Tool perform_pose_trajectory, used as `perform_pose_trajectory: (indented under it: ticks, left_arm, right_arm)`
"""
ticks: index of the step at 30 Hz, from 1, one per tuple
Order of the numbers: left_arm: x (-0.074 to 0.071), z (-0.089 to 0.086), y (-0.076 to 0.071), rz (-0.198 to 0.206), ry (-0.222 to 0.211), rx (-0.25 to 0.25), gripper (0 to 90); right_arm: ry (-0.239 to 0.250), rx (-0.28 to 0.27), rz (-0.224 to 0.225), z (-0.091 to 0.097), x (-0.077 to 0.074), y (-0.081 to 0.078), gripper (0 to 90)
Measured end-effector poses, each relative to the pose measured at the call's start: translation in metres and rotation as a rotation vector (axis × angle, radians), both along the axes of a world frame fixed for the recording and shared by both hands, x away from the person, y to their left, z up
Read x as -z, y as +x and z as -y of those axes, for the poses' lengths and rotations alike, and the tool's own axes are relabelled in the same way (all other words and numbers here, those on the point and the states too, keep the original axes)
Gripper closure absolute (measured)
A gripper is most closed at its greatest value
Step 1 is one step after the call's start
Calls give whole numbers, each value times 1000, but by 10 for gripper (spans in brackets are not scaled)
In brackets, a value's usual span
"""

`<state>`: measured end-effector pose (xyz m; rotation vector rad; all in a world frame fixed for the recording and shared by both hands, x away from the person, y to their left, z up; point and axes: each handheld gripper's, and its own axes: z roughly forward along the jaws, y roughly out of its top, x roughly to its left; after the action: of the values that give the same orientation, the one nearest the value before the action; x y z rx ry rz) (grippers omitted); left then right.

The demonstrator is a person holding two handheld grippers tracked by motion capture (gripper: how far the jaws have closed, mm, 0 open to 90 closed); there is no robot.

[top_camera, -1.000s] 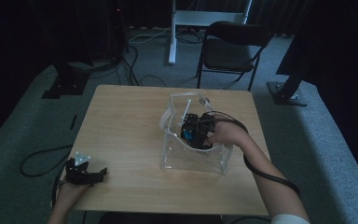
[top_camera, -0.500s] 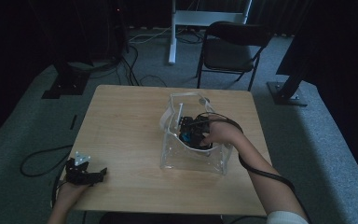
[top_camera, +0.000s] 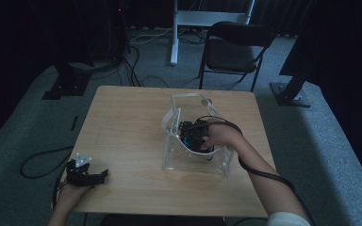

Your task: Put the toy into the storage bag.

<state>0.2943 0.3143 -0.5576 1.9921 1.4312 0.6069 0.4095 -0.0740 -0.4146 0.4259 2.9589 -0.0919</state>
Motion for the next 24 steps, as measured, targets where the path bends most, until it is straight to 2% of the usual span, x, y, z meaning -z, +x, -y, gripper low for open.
perform_pose_trajectory:
  ticks: [6, 16, 22, 24]
  left_arm:
    - [0, 0, 0, 0, 0, 0, 24]
    - [0, 0, 0, 0, 0, 0, 24]
    - [0, 0, 0, -2, 2, 2, 24]
    - [0, 0, 0, -2, 1, 2, 24]
  right_arm:
    - [-10, -3, -3, -3, 2, 2, 262]
    - [-4, 22, -7, -3, 5, 3, 261]
    - [-52, 6, -5, -5, 15, 4, 261]
    - [-47, 5, -9, -5, 16, 4, 261]
